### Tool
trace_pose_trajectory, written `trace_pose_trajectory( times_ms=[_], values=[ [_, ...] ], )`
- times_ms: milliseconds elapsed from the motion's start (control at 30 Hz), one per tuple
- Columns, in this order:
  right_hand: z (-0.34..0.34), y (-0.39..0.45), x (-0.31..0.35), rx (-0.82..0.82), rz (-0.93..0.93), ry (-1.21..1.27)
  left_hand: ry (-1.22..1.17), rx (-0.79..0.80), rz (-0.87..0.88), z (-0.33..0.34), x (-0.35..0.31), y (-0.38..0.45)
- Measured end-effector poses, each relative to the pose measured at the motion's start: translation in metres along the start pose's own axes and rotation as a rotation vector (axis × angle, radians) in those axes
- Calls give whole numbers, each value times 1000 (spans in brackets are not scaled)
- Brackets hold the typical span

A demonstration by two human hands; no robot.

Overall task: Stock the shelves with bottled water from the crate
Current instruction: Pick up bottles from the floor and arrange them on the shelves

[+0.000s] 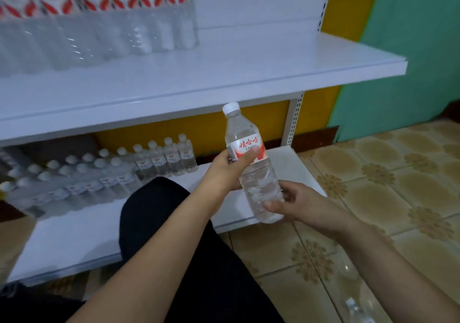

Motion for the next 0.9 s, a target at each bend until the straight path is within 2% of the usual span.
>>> trace_pose_trajectory(
  times_ms=[167,300,533,600,767,900],
  values=[
    [19,-19,77,-28,-165,-65,38,-4,160,-45,-84,-12],
    [37,-22,135,-9,-258,-95,141,-104,316,-93,-162,-10],
    [64,27,242,-145,-410,-159,278,-234,477,-169,-255,17],
    [70,51,271,-160,-445,-203,410,-250,481,-192,-274,29],
    [74,127,324,-245,-476,-314,810,-171,440,-232,-296,72],
    [85,188,347,-217,-458,-392,887,-204,494,-257,-289,114]
  ],
)
Point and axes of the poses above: each hand's wrist, its own y-axis towards the middle knuckle, its own z-axis out of the palm, x = y × z, the point moved 5 cm from there along y, towards the middle knuckle, and after that the axes turned 13 degrees about z, right-handed, at the moved point
